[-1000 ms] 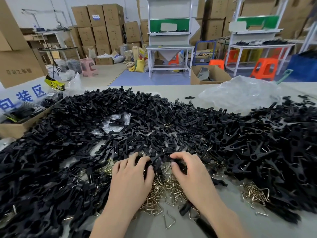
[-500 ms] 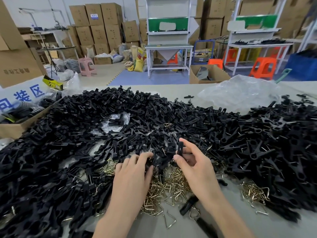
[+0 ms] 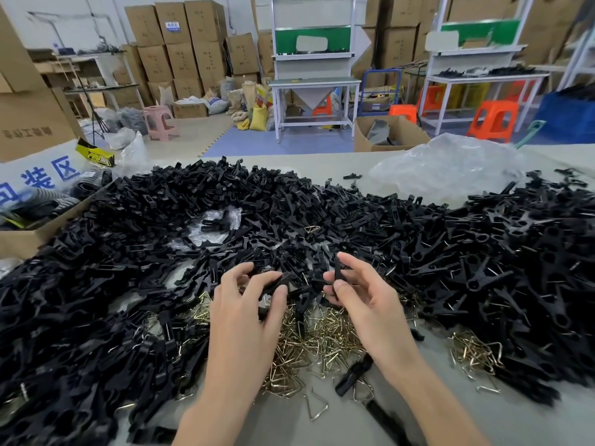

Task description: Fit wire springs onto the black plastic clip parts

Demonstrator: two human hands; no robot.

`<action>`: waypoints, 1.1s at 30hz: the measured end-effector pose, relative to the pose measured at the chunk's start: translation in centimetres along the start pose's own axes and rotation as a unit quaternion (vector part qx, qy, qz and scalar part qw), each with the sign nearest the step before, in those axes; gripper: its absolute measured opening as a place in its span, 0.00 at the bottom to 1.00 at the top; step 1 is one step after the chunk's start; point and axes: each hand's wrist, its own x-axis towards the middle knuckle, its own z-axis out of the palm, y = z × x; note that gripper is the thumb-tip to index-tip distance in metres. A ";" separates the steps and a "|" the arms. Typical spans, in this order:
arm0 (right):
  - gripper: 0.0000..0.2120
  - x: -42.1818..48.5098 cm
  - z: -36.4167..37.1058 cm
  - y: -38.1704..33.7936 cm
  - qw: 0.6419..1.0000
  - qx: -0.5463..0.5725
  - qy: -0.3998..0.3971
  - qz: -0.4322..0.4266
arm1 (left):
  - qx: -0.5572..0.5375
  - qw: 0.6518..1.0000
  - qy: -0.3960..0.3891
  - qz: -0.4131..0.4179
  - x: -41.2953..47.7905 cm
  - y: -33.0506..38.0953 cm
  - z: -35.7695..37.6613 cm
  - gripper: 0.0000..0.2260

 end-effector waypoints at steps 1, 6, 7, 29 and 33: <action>0.19 0.0 0.0 0.0 1.000 0.002 -0.002 -0.002 | 0.005 1.000 0.002 0.005 0.0 0.0 0.0 0.12; 0.17 0.0 -0.1 0.1 1.000 0.021 -0.014 0.001 | 0.036 0.999 -0.009 0.029 0.1 0.4 -0.2 0.11; 0.17 0.0 -0.1 0.1 1.000 0.025 -0.014 0.003 | 0.038 0.999 -0.010 0.030 0.1 0.4 -0.2 0.11; 0.26 -0.1 -0.4 -0.5 0.987 0.085 -0.112 0.082 | -0.131 0.988 -0.064 0.056 -0.6 0.8 -0.1 0.10; 0.21 -0.1 -0.5 -0.7 0.975 0.155 -0.132 0.087 | -0.182 0.978 -0.086 0.044 -0.9 0.8 0.2 0.13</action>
